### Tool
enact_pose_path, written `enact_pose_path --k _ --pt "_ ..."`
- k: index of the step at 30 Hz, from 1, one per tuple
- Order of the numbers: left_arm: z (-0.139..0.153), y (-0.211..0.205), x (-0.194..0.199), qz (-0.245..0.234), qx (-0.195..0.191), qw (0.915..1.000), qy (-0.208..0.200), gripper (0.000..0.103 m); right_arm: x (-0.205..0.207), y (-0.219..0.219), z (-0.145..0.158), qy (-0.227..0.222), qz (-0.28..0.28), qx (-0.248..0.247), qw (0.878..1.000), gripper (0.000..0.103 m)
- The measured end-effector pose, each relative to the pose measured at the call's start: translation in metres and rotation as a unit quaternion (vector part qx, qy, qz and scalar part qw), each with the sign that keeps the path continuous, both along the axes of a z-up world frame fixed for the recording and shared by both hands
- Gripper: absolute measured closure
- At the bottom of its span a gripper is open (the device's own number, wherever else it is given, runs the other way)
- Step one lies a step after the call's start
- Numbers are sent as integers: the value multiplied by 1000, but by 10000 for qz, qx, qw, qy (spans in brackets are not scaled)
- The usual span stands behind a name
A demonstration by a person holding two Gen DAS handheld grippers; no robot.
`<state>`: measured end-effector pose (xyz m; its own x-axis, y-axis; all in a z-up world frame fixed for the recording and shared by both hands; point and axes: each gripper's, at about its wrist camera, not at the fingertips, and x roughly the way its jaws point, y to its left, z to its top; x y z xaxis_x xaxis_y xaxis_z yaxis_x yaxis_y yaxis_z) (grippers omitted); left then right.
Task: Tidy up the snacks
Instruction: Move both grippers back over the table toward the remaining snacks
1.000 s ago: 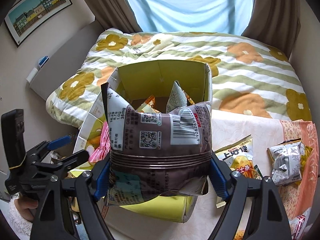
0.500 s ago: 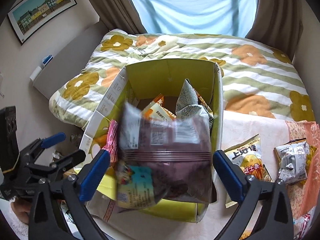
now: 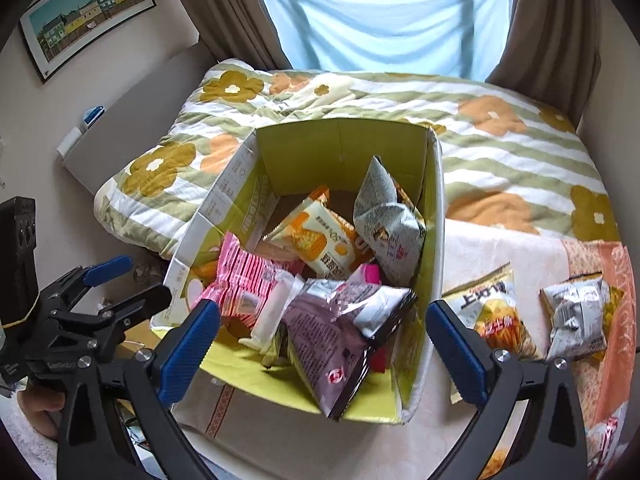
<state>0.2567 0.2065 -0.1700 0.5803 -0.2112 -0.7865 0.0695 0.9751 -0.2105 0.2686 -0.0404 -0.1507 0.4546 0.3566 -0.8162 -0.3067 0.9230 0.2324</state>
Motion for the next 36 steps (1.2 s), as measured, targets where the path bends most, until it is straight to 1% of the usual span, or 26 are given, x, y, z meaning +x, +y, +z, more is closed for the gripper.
enact_pose_path --k 6,12,19,24,28,32,36 --pt "7 -14 4 -160 -22 9998 -97 0 -8 -16 6 -82 -218 -8 9997 1" --pt "26 -52 5 -438 51 9986 -308 0 -15 -50 19 -286 -495 -11 9984 1" --pt "39 -106 -4 -588 164 9974 -382 0 -24 -113 28 -414 -771 48 9962 1" --pt "43 -158 -17 -717 227 9966 -347 0 -42 -163 31 -456 -971 29 9942 1" --pt "37 -199 -29 -821 241 9961 -222 0 -59 -213 28 -424 -1198 20 9919 1" --pt "19 -245 -44 -985 116 9950 67 0 -78 -254 19 -349 -1400 25 9895 1" --pt "-1 -291 -61 -1138 126 9928 339 0 -97 -292 4 -154 -1502 -25 9885 1"
